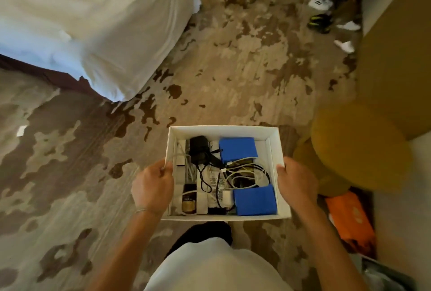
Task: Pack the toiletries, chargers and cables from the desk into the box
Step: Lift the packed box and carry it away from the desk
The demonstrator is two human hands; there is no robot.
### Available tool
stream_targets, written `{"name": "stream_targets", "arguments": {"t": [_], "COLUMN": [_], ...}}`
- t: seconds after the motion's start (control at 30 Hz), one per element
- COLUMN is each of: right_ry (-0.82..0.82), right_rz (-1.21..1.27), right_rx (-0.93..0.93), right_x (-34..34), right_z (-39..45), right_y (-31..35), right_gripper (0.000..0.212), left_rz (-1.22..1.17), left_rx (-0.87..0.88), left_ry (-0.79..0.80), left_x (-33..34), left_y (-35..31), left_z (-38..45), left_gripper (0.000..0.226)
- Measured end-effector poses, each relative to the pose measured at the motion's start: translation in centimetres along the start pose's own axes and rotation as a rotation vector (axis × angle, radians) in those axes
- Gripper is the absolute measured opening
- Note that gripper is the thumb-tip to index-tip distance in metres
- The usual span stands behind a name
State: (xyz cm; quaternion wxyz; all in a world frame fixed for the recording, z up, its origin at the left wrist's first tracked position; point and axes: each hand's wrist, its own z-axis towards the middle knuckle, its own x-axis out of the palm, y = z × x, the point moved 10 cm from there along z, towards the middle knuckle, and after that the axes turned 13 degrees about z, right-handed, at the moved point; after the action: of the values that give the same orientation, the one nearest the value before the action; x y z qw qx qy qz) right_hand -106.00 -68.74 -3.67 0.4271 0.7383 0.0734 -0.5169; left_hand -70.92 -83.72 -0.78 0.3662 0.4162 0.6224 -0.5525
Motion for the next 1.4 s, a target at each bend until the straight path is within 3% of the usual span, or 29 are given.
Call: {"name": "stream_targets", "arguments": {"t": [0.63,1.0,1.23,1.4], "right_ry": [-0.107,-0.125,-0.172,-0.163], "right_rz": [0.026,0.069,0.129,0.136], "right_rx": [0.381,0.438,0.475,0.510], "right_x": [-14.5,-19.9,-19.6,-17.8], "right_z": [14.6,26.1,33.2,36.9], "right_y": [-20.8,-38.0,-49.3,-55.5], "right_gripper": [0.024,0.017,0.020,0.019], "left_rz": [0.018,0.082,0.162,0.204], "left_rx": [0.298,0.185,0.201,0.225], "left_ry": [0.276,0.288,0.368,0.294], "left_x": [16.1,30.0,42.2,48.9], "left_y": [-33.2,-50.1,-57.9,-61.8], "left_z": [3.9,2.0,2.7,3.7], "left_gripper": [0.024,0.024,0.026,0.025]}}
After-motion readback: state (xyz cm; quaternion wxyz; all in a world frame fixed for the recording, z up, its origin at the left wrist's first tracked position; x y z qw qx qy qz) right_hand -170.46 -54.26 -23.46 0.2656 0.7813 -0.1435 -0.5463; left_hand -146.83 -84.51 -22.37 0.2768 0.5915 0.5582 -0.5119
